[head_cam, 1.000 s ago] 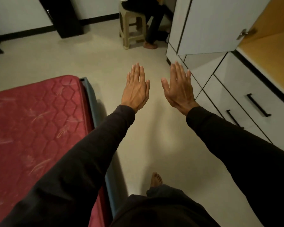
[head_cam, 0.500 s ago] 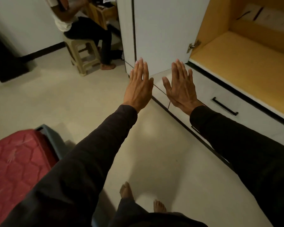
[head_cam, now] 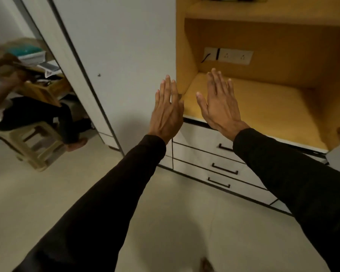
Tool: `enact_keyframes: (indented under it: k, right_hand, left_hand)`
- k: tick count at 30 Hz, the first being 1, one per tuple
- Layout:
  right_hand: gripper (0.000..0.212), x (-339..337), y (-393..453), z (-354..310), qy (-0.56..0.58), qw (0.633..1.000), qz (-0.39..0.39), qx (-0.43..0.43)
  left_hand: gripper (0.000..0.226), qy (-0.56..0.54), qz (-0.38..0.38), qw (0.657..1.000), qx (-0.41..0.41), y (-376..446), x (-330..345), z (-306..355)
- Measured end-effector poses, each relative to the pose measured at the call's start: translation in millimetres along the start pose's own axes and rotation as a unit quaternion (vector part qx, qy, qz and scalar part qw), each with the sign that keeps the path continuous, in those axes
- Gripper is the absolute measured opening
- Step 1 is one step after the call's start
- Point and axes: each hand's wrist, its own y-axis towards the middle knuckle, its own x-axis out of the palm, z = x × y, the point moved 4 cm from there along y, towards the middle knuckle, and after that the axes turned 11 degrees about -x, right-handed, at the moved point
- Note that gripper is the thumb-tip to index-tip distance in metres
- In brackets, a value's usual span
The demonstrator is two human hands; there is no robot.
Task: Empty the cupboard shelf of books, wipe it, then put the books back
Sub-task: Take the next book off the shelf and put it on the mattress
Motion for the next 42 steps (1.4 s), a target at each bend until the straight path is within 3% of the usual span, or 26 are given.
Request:
enact_keyframes:
  k: [15, 32, 42]
  right_hand:
    - [0.066, -19.4, 140.8, 165.4, -0.055, 0.996, 0.066, -0.012]
    - [0.066, -15.7, 315.1, 261.9, -0.13, 0.98, 0.15, 0.016]
    - [0.071, -21.2, 385.8, 342.9, -0.149, 0.98, 0.128, 0.018]
  left_hand:
    - [0.056, -0.022, 0.053, 0.996, 0.07, 210.6, 57.5, 86.2]
    - [0.056, -0.059, 0.075, 0.984, 0.153, 439.3, 76.6, 122.3]
    - [0.057, -0.036, 0.059, 0.982, 0.174, 532.2, 110.3, 160.2]
